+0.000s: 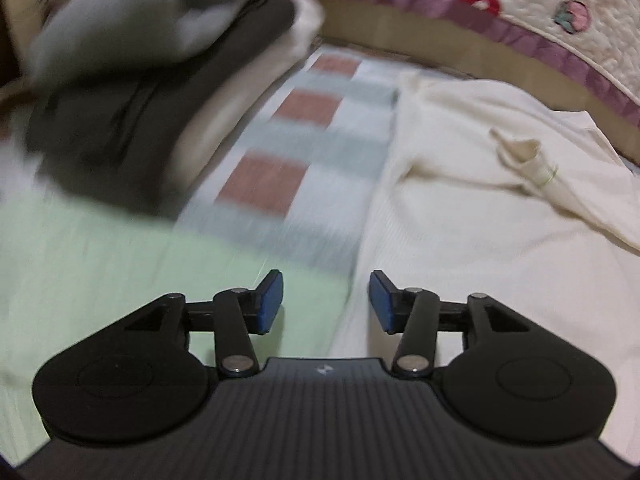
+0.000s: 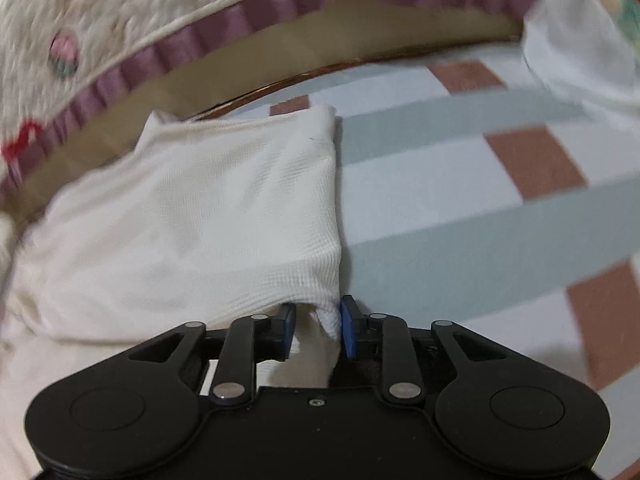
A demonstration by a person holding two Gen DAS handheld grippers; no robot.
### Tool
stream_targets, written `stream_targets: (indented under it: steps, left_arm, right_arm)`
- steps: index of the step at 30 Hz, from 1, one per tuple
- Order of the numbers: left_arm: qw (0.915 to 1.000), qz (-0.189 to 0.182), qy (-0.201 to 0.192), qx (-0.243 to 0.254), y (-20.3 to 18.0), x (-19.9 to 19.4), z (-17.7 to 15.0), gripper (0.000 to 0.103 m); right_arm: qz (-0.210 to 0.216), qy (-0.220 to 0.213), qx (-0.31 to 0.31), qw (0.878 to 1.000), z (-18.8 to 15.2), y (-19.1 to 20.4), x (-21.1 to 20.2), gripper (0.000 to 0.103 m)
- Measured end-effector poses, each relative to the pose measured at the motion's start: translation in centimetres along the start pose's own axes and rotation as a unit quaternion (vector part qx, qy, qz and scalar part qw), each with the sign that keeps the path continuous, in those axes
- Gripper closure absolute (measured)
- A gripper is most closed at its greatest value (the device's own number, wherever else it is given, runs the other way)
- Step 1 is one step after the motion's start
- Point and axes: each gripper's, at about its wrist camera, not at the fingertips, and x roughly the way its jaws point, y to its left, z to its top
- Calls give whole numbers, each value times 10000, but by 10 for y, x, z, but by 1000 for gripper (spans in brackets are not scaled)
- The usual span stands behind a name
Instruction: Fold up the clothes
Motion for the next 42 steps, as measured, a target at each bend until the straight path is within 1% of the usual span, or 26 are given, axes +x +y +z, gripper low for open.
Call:
stream_targets:
  steps: [2, 4, 5, 7, 9, 10, 12, 13, 14, 15, 18, 20, 22, 23, 24, 25, 26, 27, 29, 32, 35, 37, 39, 41, 42]
  left_arm:
    - [9989, -234, 80, -404, 15, -5, -14, 50]
    - [9946, -565, 96, -862, 27, -11, -28, 50]
    - [9927, -713, 95, -972, 30, -15, -34, 49]
    - [9916, -963, 67, -859, 29, -23, -47, 51]
    - [9917, -1126, -53, -612, 25, -31, -56, 51]
    - [9913, -1185, -97, -567, 24, -33, -57, 51]
    - [9894, -1305, -161, -611, 27, -34, -58, 56]
    - [9889, -1327, -190, -646, 28, -34, -57, 77]
    - [9887, -1334, -223, -653, 29, -34, -56, 101]
    - [9897, -1279, -255, -593, 29, -35, -55, 101]
    - [9947, -934, -320, -290, 22, -42, -53, 101]
    - [9971, -677, -341, -106, 18, -47, -51, 100]
    - [9990, -331, -312, 42, 15, -51, -46, 97]
    - [9990, -175, -367, 179, 13, -55, -42, 93]
    - [9987, -116, -421, 260, 12, -58, -36, 88]
    - [9983, -194, -474, 262, 12, -61, -30, 73]
    - [9979, -273, -527, 265, 12, -64, -23, 60]
    - [9973, -351, -580, 267, 12, -68, -16, 59]
    - [9960, -538, -651, 310, 8, -71, 0, 59]
    - [9919, -984, -551, 589, -21, -55, 31, 60]
    - [9849, -1427, -449, 866, -50, -40, 63, 59]
    - [9822, -1618, -408, 858, -69, -19, 84, 58]
    - [9810, -1731, -380, 792, -88, 8, 104, 56]
    - [9812, -1715, -364, 802, -104, 37, 118, 56]
    - [9816, -1711, -337, 776, -112, 50, 120, 55]
  right_arm:
    - [147, 53, 329, 9993, 0, -5, 0, 68]
    - [293, 106, 658, 9973, -1, -10, 0, 63]
    - [366, 133, 821, 9959, -1, -12, 0, 62]
    - [512, 186, 1149, 9919, -1, -17, 1, 59]
    - [658, 238, 1474, 9866, -1, -22, 1, 55]
    - [712, 246, 1598, 9843, -1, -24, 1, 51]
    - [792, 228, 1782, 9805, -1, -24, 3, 43]
    - [843, 230, 1882, 9782, -1, -24, 5, 38]
    - [903, 240, 1990, 9755, -1, -25, 6, 36]
    - [963, 251, 2097, 9727, -1, -26, 7, 36]
    - [1206, 345, 2371, 9634, -4, -28, 9, 36]
    - [1273, 331, 2489, 9596, -5, -26, 7, 36]
    - [1207, 246, 2440, 9619, -3, -23, 3, 36]
    - [1153, 193, 2391, 9639, -1, -21, 1, 36]
    - [1043, 93, 2327, 9669, 1, -19, -2, 36]
    - [903, -23, 2242, 9704, 4, -17, -5, 36]
    - [779, -120, 2148, 9735, 7, -15, -7, 36]
    - [687, -198, 2058, 9760, 11, -14, -9, 36]
    - [649, -226, 1851, 9803, 19, -13, -6, 36]
    - [618, -172, 1478, 9869, 29, -4, 1, 36]
    - [673, -61, 928, 9934, 45, 11, 11, 36]
    - [479, -149, 363, 9981, 56, 23, 16, 36]
    - [236, -247, -120, 9993, 64, 30, 24, 36]
    - [18, -364, -400, 9985, 69, 28, 32, 36]
    - [-56, -426, -433, 9981, 70, 24, 35, 36]
